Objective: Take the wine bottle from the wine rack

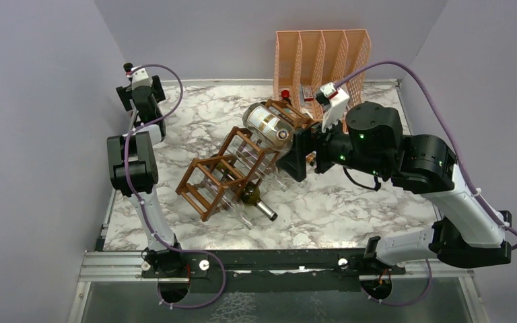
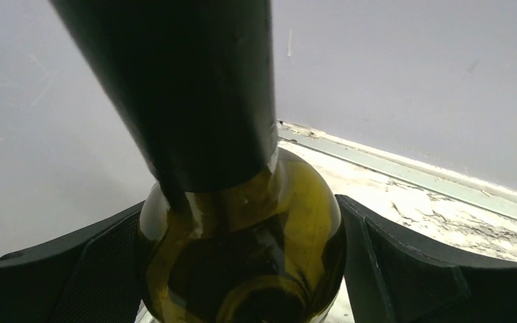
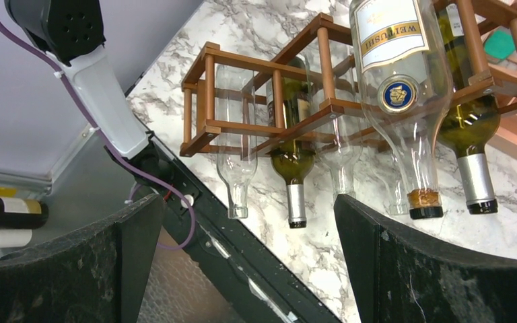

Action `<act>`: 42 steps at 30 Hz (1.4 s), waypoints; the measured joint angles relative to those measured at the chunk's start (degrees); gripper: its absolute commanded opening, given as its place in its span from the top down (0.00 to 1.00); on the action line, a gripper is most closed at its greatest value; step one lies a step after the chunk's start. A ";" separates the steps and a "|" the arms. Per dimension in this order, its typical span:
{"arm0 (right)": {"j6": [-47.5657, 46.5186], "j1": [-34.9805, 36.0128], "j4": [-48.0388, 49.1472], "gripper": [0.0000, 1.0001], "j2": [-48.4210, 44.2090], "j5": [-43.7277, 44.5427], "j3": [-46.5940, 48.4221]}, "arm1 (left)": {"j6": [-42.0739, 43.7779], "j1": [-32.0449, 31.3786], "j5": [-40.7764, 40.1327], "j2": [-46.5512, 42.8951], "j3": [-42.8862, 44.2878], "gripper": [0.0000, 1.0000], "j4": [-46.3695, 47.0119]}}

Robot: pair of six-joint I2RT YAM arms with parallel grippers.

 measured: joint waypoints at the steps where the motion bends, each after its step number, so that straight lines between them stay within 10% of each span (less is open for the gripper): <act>1: -0.26 0.00 0.42 0.00 -0.20 0.00 -0.26 | -0.02 0.00 -0.37 -0.02 -0.02 0.01 0.00; 27: -5.75 0.00 11.32 0.00 -11.78 -3.04 -24.17 | -12.81 -0.09 7.50 -33.83 -3.04 0.01 -27.08; 36: -1.46 0.00 18.01 0.00 -11.15 -5.18 -33.29 | -18.75 -1.68 29.03 -47.89 -9.22 0.10 -28.85; 42: 1.84 0.00 23.56 0.00 -8.37 -8.26 -40.17 | -14.27 -13.55 36.17 -50.95 -12.09 0.08 -26.23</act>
